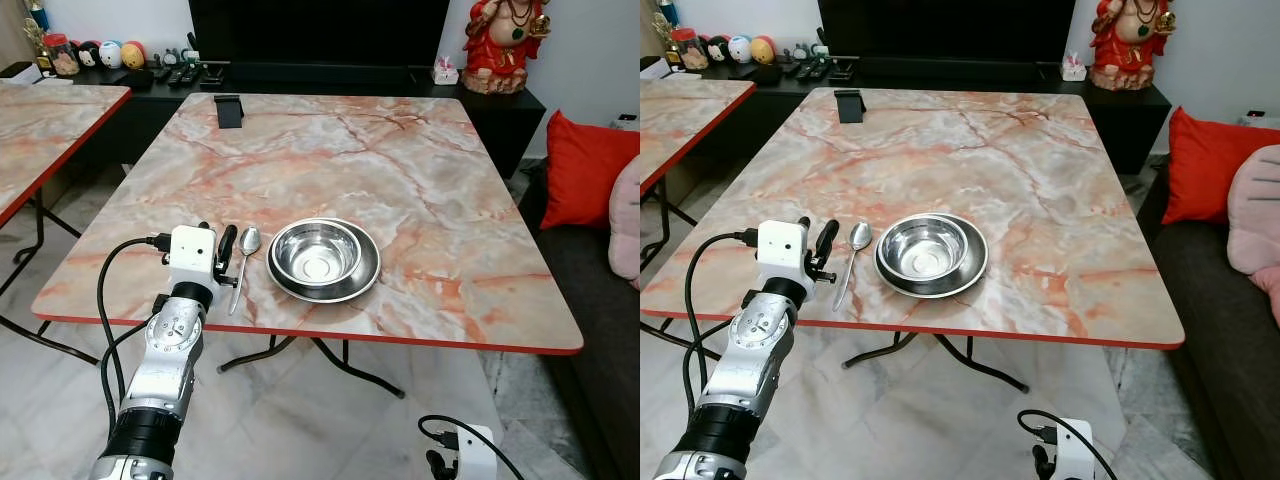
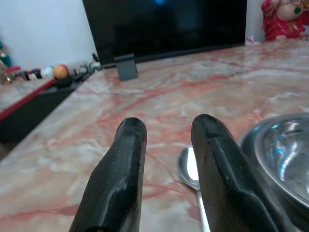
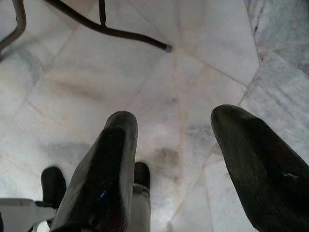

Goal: Setting the table

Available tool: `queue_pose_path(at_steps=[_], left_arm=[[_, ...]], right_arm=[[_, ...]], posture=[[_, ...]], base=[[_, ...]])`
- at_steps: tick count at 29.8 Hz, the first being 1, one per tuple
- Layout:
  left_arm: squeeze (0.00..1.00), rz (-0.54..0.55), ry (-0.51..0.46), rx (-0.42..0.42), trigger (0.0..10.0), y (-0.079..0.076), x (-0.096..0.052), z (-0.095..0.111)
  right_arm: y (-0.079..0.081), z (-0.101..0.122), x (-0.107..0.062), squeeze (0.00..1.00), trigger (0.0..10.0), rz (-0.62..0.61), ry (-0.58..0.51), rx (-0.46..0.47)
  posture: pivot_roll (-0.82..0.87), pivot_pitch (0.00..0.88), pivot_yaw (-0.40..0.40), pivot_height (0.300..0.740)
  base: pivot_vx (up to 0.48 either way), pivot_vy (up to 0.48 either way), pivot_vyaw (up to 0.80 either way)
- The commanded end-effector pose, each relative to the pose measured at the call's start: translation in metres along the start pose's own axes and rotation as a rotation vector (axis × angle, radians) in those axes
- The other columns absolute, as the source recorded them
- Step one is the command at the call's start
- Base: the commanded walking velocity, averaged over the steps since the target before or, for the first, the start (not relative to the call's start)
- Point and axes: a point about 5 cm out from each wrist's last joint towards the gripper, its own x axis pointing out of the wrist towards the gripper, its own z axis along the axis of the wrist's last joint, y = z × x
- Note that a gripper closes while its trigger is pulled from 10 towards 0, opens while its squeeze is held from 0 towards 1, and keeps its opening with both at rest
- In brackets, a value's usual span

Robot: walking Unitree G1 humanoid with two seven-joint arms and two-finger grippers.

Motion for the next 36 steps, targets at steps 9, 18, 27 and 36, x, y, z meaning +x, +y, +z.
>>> queue_pose_path(at_steps=[9,18,27,36], left_arm=[[0.0,-0.001,0.002,0.026,10.0,0.008,0.003,-0.002],[0.0,0.037,-0.004,0.007,10.0,0.009,0.009,0.001],[0.0,0.044,-0.008,0.005,10.0,0.009,0.008,0.001],[0.0,0.058,-0.022,0.0,10.0,0.009,0.003,0.004]], right_arm=[[0.002,0.003,0.001,0.0,10.0,-0.013,-0.01,0.033],[-0.002,0.006,0.002,0.0,10.0,-0.029,-0.013,0.055],[0.001,0.004,0.002,0.0,10.0,-0.017,0.001,0.057],[0.004,-0.004,0.0,0.0,10.0,0.005,0.032,0.014]], posture=[[0.01,0.0,0.024,0.74],[0.05,0.0,0.017,0.74],[0.05,0.0,0.013,0.74],[0.08,0.0,0.0,0.74]], base=[[0.0,0.386,0.0],[0.0,0.393,0.0],[0.0,0.4,0.0],[0.0,0.4,0.0]])
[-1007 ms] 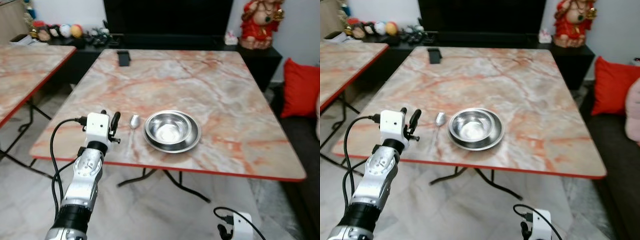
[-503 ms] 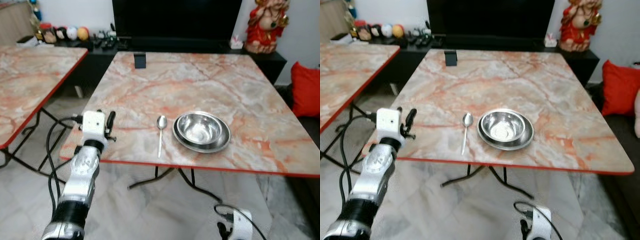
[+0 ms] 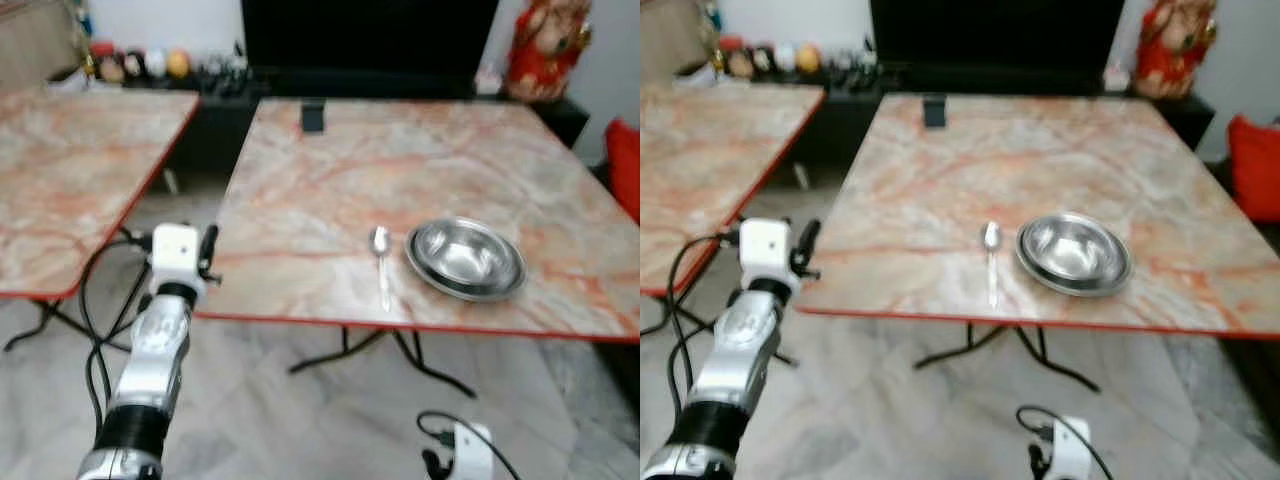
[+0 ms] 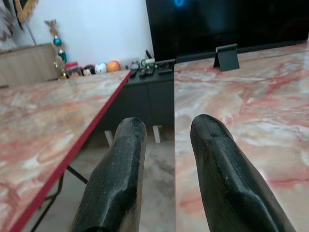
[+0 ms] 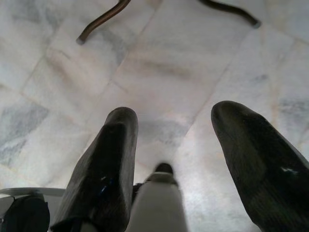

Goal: Setting the table

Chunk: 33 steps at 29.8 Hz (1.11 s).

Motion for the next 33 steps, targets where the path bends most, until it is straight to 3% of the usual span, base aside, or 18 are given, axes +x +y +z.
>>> queue_pose_path(at_steps=[1,7,21,27,33], left_arm=[[0.0,-0.016,-0.017,-0.011,10.0,-0.008,0.002,0.006],[0.0,-0.018,0.009,-0.003,10.0,-0.008,0.001,-0.001],[0.0,-0.035,-0.001,-0.019,10.0,-0.017,0.004,0.004],[0.0,-0.024,-0.001,-0.015,10.0,-0.014,0.004,0.004],[0.0,-0.022,-0.003,-0.017,10.0,-0.014,0.003,0.004]], right_arm=[[-0.008,-0.003,-0.001,0.0,10.0,-0.024,0.022,-0.013],[-0.013,0.01,0.001,0.0,10.0,-0.043,-0.019,0.017],[-0.012,0.004,0.0,0.0,10.0,-0.033,-0.006,0.001],[-0.01,0.002,0.0,0.0,10.0,-0.031,-0.006,-0.002],[-0.004,0.002,0.0,0.0,10.0,-0.021,-0.004,0.006]], posture=[[0.07,0.0,0.005,0.74],[0.05,0.0,0.022,0.74],[0.05,0.0,0.023,0.74],[0.05,0.0,0.02,0.74],[0.05,0.0,0.02,0.74]], base=[[0.0,0.401,0.0],[0.0,0.402,0.0],[0.0,0.402,0.0],[0.0,0.403,0.8],[0.0,0.407,0.0]])
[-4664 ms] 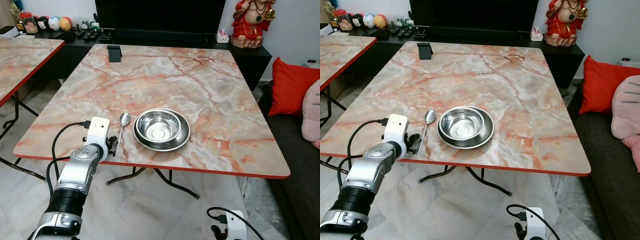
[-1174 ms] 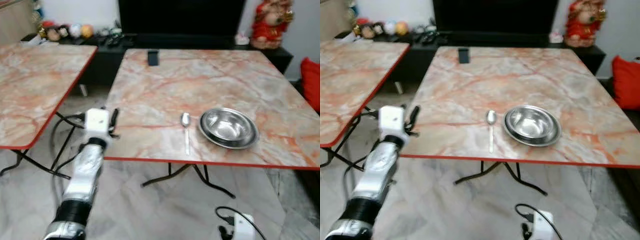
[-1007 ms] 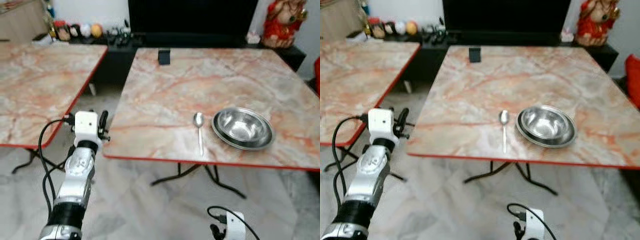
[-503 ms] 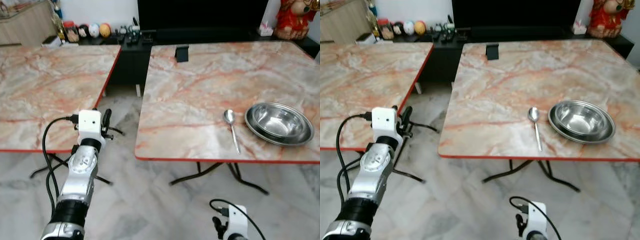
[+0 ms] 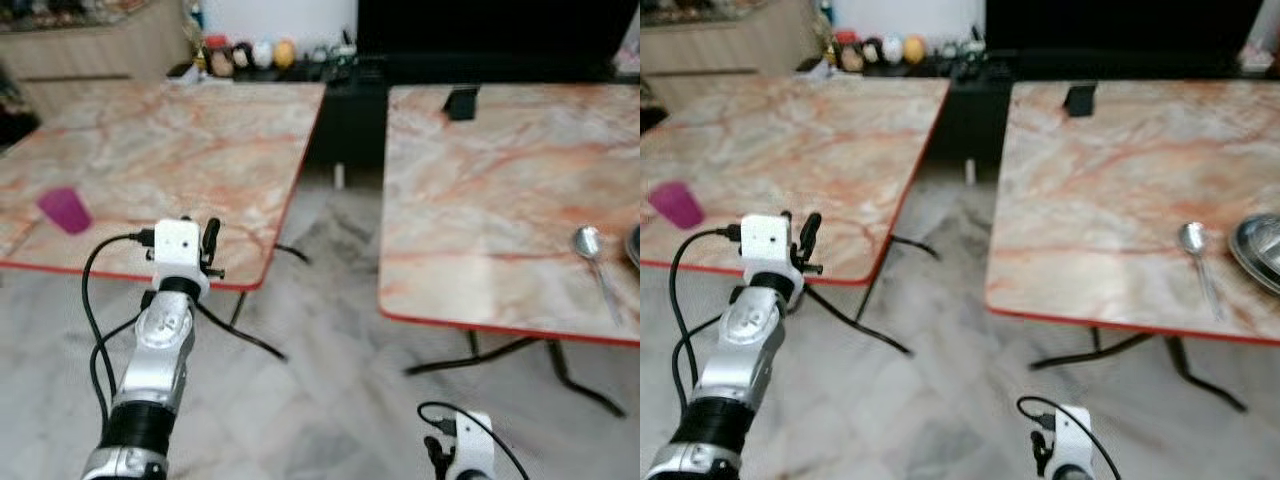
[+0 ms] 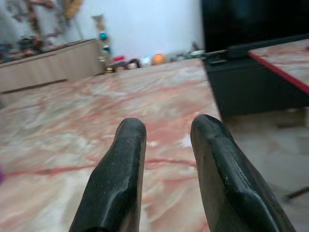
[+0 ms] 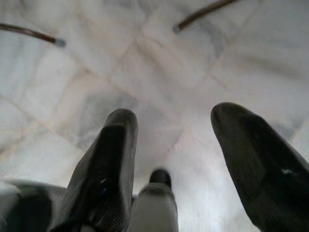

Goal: Setting the table

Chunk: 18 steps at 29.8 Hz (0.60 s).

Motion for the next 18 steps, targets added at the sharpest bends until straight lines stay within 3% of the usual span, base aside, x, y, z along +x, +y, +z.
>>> queue_pose_path(at_steps=[1,18], left_arm=[[0.0,0.011,-0.009,0.016,10.0,0.0068,0.0008,0.0028],[0.0,0.026,-0.021,0.013,10.0,0.0111,0.0029,0.007]], right_arm=[[0.0051,0.0006,0.0007,0.0,10.0,0.006,0.0,0.009],[0.0033,0.0006,0.0006,0.0,10.0,0.0,0.003,0.005]], posture=[[0.05,0.0,0.021,0.74],[0.06,0.0,0.014,0.74]], base=[[0.0,0.409,0.0],[0.0,0.412,0.0]])
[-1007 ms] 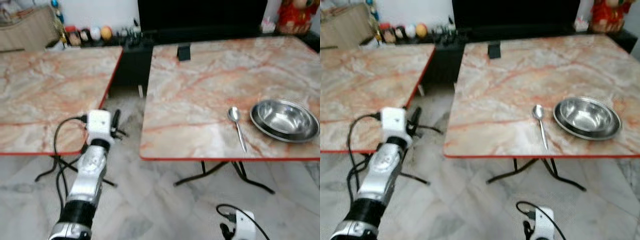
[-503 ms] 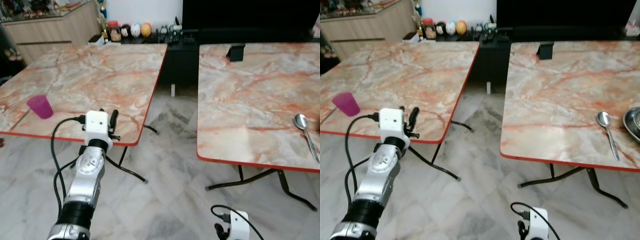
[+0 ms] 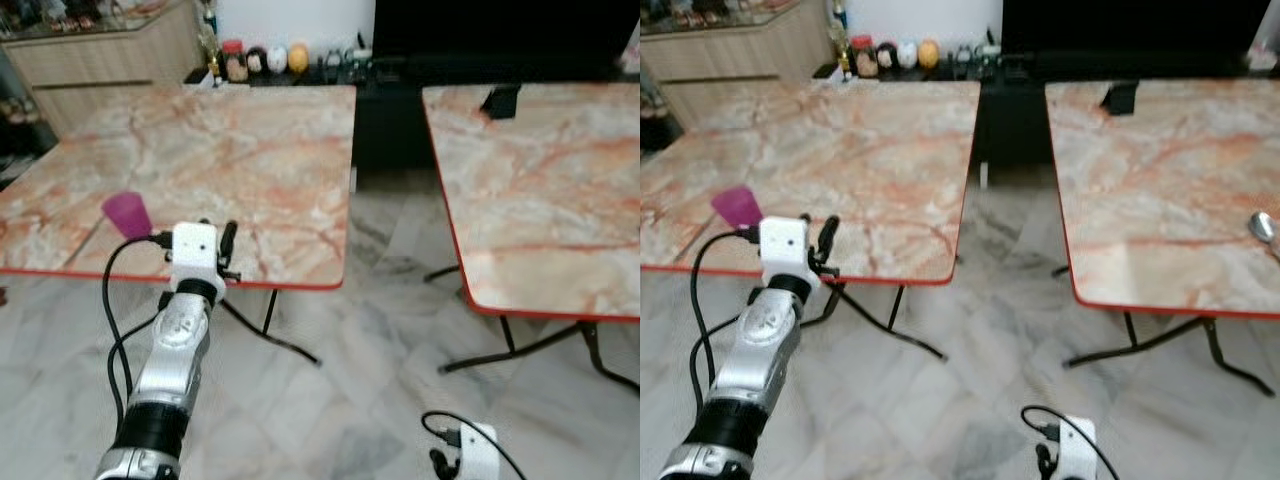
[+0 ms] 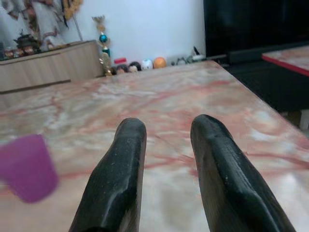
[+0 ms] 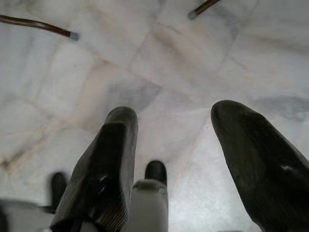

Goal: Setting the table

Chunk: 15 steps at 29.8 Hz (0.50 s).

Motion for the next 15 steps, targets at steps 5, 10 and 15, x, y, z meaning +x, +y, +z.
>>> queue_pose_path(at_steps=[5,10,15], left_arm=[[0.0,0.04,0.005,0.014,10.0,0.0145,-0.0028,-0.0011],[0.0,0.048,0.003,0.014,10.0,0.0165,-0.0018,-0.0003],[0.0,0.051,0.004,0.013,10.0,0.0171,-0.0017,-0.0005]], right_arm=[[0.011,-0.0017,0.0004,0.0,10.0,0.025,0.009,0.01],[0.0114,-0.0023,0.0004,0.0,10.0,0.027,0.014,0.008],[0.0122,-0.0015,0.0007,0.0,10.0,0.028,0.012,0.007]], posture=[[0.07,0.0,0.012,0.74],[0.07,0.0,0.009,0.74],[0.07,0.0,0.009,0.74]], base=[[0.0,0.419,0.0],[0.0,0.423,0.0],[0.0,0.424,0.0]])
